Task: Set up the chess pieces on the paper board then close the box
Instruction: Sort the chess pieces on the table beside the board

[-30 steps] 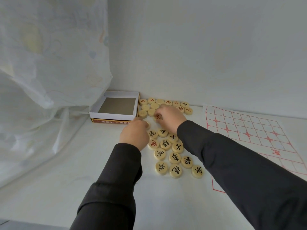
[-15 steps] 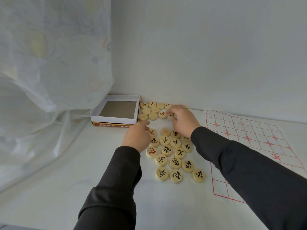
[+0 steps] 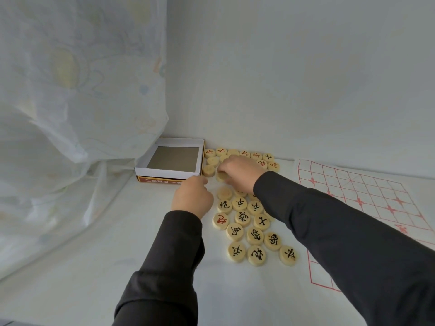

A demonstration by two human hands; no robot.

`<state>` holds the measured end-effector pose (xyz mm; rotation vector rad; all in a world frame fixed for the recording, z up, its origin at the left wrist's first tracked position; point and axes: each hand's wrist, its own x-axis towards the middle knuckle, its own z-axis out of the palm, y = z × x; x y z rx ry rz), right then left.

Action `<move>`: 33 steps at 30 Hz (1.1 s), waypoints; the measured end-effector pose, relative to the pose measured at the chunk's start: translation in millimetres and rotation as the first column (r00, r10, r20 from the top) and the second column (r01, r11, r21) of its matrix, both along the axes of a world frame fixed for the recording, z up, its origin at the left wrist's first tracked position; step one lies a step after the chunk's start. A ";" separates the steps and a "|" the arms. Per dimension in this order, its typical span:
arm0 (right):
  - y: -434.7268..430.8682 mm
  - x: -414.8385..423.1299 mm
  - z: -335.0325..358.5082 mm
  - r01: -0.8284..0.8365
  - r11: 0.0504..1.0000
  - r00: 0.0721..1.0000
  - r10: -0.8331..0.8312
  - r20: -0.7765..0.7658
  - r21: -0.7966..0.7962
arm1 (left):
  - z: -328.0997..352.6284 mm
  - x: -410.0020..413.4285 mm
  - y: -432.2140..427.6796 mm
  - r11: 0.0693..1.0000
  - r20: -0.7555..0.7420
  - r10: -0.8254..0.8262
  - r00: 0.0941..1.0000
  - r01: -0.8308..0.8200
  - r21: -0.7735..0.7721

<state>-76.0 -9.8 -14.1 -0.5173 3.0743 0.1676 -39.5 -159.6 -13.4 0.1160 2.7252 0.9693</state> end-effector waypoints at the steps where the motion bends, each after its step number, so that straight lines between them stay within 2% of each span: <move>1: -0.9 0.0 0.0 0.014 1.000 1.000 -0.013 0.016 -0.005 | 0.2 0.6 0.2 1.000 -0.002 0.000 1.000 0.000 -0.006; 10: 6.2 4.8 4.1 0.207 0.967 0.962 -0.174 0.210 -0.147 | -0.5 2.6 1.7 0.999 -0.002 -0.012 1.000 0.012 -0.033; 16: 11.1 7.3 11.1 0.412 0.824 0.895 -0.285 0.344 -0.388 | -0.8 2.2 3.7 1.000 -0.002 -0.017 1.000 0.017 -0.025; 20: 11.8 7.7 9.8 0.370 0.857 0.925 -0.301 0.233 -0.358 | -0.2 2.0 2.8 1.000 -0.004 -0.002 1.000 0.002 -0.023; 22: 11.5 10.8 6.4 0.261 0.922 0.963 -0.225 0.151 -0.287 | 0.4 2.0 2.7 1.000 -0.002 0.004 1.000 -0.004 -0.020; 25: 10.3 13.7 1.5 0.145 0.973 0.984 -0.123 0.130 -0.181 | 1.9 1.7 1.6 0.999 0.001 0.021 1.000 -0.021 -0.026; 28: 13.0 13.3 2.0 0.146 0.968 0.986 -0.126 0.109 -0.205 | 2.5 -1.0 -1.3 0.997 0.013 0.071 0.997 -0.071 -0.029; 33: -6.3 3.5 7.0 0.138 0.921 0.989 -0.111 0.095 -0.364 | 0.1 -6.0 -4.6 0.990 0.011 0.137 0.990 -0.137 -0.029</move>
